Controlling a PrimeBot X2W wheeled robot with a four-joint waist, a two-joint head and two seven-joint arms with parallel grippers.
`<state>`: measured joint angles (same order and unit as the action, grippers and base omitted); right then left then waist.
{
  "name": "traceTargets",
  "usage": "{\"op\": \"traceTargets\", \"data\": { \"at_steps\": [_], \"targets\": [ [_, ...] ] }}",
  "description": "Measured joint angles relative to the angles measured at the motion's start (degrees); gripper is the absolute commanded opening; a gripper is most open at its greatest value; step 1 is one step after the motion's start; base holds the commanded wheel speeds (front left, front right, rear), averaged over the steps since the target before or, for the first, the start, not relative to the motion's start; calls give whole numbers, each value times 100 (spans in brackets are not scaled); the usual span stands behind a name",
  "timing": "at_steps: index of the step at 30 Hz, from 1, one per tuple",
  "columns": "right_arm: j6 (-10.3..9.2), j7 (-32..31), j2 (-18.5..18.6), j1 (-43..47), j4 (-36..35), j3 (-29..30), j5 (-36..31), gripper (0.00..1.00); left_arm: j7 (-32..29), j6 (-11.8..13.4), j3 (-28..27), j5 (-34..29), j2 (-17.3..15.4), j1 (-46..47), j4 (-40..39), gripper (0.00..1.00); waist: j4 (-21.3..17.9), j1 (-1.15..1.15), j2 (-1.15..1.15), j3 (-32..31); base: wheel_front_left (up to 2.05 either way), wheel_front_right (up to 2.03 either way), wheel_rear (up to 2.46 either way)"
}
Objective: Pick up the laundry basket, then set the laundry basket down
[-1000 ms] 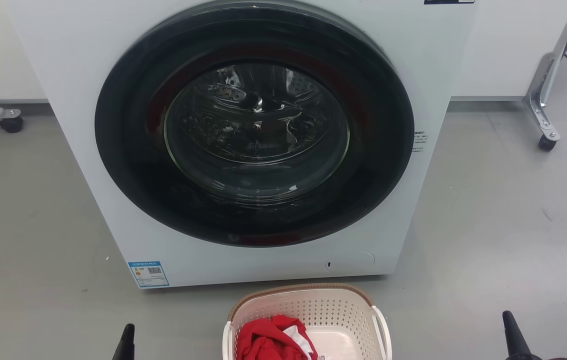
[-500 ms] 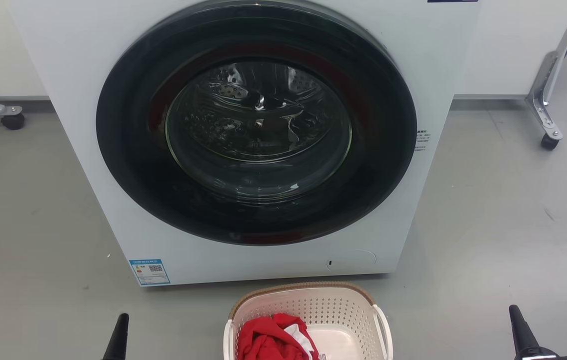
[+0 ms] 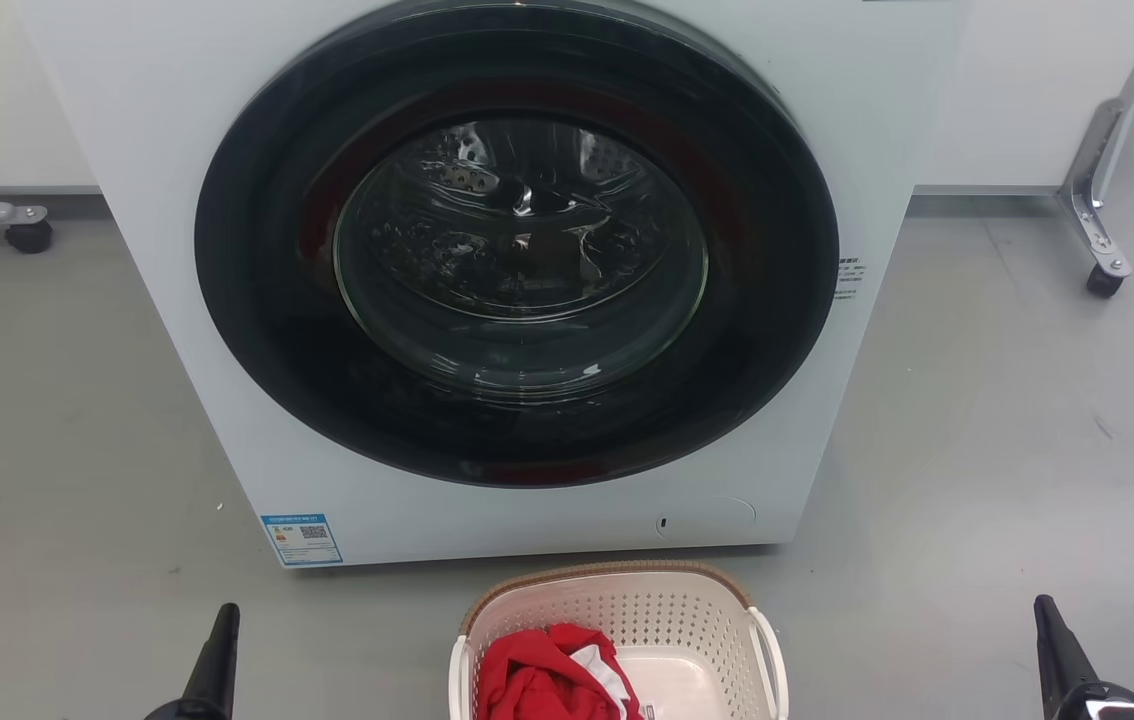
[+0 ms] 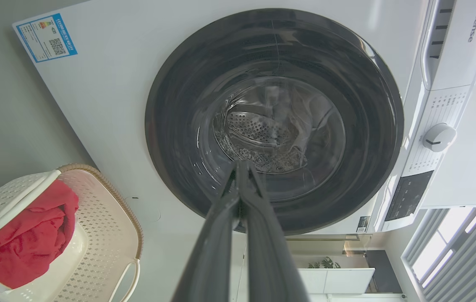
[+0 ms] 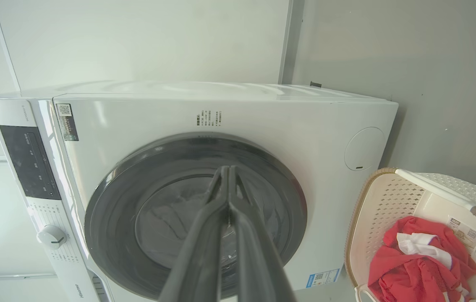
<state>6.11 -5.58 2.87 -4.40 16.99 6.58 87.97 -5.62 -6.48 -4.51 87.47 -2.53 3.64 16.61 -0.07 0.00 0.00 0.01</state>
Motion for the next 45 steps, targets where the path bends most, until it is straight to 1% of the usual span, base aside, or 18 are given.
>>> {"op": "traceTargets", "data": {
  "at_steps": [4,7,45],
  "targets": [
    [54,-79,-27,-38,14,92,309,0,-77,-27,-63,315,8,69,26,0,6,0,0,8,0,0,0],
    [80,-93,-34,-92,15,107,345,0,-88,-62,-70,417,11,99,29,0,7,0,0,9,0,0,0],
    [93,-92,-37,-92,15,107,346,0,-88,-62,-70,423,16,99,34,0,7,0,0,9,0,0,0]
  ]
}}
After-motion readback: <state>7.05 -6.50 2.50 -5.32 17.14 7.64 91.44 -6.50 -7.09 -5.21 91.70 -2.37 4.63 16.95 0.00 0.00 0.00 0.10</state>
